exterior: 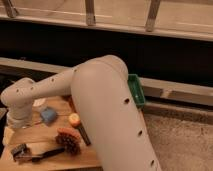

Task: Place brush in purple bowl

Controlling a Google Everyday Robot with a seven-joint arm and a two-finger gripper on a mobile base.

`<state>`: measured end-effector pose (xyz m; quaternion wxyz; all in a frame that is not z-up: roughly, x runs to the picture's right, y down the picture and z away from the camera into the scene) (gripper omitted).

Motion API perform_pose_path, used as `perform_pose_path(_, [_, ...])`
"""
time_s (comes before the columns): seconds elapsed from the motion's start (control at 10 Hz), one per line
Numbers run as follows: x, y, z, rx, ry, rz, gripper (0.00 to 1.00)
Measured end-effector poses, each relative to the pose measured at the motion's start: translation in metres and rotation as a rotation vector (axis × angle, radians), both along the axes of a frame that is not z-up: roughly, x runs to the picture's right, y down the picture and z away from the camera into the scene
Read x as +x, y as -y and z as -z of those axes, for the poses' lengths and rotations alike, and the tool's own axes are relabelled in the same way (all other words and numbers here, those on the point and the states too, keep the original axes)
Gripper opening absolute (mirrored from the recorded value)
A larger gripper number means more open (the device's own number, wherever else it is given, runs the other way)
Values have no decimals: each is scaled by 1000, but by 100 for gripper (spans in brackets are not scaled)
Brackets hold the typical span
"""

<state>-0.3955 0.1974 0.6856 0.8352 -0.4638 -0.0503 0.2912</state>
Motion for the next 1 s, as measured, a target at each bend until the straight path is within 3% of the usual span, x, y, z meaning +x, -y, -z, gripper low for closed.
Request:
perform_pose_path(0.4, [-5, -43, -1, 5, -35, 15, 80])
perform_pose_path(0.7, [0, -71, -4, -26, -33, -29, 80])
perform_pose_path(1.0, [2, -83, -6, -65, -20, -48, 80])
